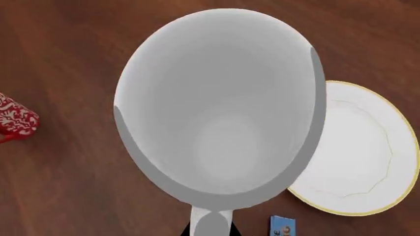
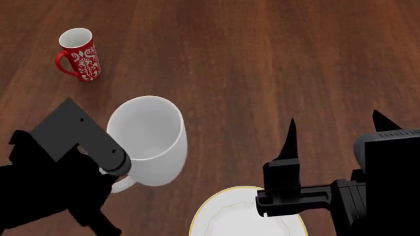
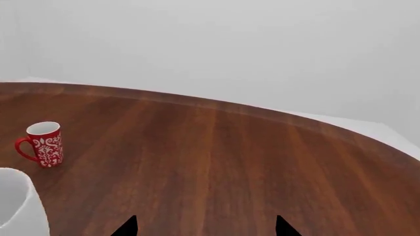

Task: Put the white mug on the plate.

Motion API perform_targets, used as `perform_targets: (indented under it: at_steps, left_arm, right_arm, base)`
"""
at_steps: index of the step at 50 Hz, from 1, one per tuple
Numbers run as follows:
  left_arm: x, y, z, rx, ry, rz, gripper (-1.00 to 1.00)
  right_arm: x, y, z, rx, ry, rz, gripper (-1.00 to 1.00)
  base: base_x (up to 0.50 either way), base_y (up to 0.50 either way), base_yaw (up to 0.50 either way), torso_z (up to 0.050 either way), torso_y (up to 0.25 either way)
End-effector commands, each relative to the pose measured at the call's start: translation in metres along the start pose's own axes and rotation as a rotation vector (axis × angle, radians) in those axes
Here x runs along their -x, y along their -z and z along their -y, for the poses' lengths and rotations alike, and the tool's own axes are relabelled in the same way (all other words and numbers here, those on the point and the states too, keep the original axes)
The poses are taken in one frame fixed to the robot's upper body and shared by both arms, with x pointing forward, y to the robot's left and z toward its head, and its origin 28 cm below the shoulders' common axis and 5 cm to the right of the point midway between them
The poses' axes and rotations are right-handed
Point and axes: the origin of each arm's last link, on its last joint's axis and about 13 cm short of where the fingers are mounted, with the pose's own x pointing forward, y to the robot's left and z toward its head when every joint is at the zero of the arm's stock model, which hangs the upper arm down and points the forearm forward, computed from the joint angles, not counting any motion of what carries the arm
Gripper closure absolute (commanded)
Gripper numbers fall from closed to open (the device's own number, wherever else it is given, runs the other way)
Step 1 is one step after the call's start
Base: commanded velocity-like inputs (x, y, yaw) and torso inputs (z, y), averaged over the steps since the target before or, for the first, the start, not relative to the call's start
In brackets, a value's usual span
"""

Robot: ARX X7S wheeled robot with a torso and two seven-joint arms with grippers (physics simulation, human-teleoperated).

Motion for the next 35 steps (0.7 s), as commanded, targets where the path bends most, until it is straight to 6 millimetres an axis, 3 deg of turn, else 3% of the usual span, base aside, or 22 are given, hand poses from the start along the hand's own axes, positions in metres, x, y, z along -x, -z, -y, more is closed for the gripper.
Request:
perform_targets:
  at_steps: [1,16,35]
  left_arm:
    - [-0.024,-0.016,0.018,-0.19,0.107,-0.059,1.0]
    - [-0.05,-0.009,0.047,-0.266,0.227,-0.095,1.0]
    - [-0.072,-0.016,0.06,-0.241,0.314,-0.058,1.0]
  right_arm:
    - [0.003,-0.001,0.0,0.0,-0.001,0.004,-1.0]
    - [0.001,0.001,0.0,-0.003,-0.005,0.002,-1.0]
    - [0.002,0.005,0.001,-0.012,-0.002,-0.001,-1.0]
  base:
    - [0.0,0.0,0.0,0.0,0.0]
    - [0.0,0.0,0.0,0.0,0.0]
    - [0.0,0.0,0.0,0.0,0.0]
